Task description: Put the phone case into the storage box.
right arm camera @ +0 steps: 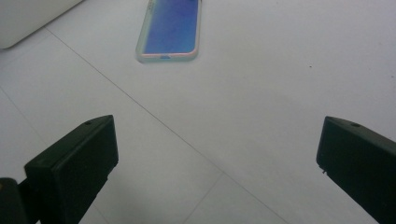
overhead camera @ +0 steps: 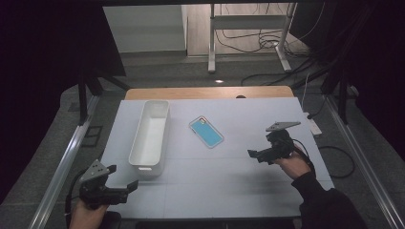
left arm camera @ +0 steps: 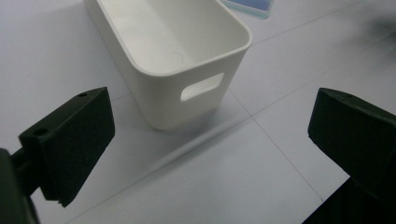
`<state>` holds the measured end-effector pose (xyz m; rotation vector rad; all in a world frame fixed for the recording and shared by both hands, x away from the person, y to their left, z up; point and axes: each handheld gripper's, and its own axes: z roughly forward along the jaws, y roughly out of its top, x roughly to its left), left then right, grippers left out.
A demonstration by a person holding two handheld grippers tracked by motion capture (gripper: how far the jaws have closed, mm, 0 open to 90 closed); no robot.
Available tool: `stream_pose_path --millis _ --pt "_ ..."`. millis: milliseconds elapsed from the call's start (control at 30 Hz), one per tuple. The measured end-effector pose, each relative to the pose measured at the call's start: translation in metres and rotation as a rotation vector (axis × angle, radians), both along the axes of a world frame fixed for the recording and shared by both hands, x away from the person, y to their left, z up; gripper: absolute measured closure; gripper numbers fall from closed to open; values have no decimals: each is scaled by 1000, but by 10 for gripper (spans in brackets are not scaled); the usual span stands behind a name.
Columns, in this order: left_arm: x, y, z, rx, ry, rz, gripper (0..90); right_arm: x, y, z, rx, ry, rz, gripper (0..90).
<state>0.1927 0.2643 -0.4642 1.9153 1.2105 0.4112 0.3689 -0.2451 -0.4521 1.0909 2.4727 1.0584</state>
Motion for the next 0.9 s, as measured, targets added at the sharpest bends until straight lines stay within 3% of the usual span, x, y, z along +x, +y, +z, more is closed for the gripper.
stream_pose_path --millis 700,900 --pt "0 0 0 -2 0 -3 15 22 26 -5 8 7 32 0" --pt "0 1 0 -4 1 -3 16 30 35 -10 -12 25 38 0"
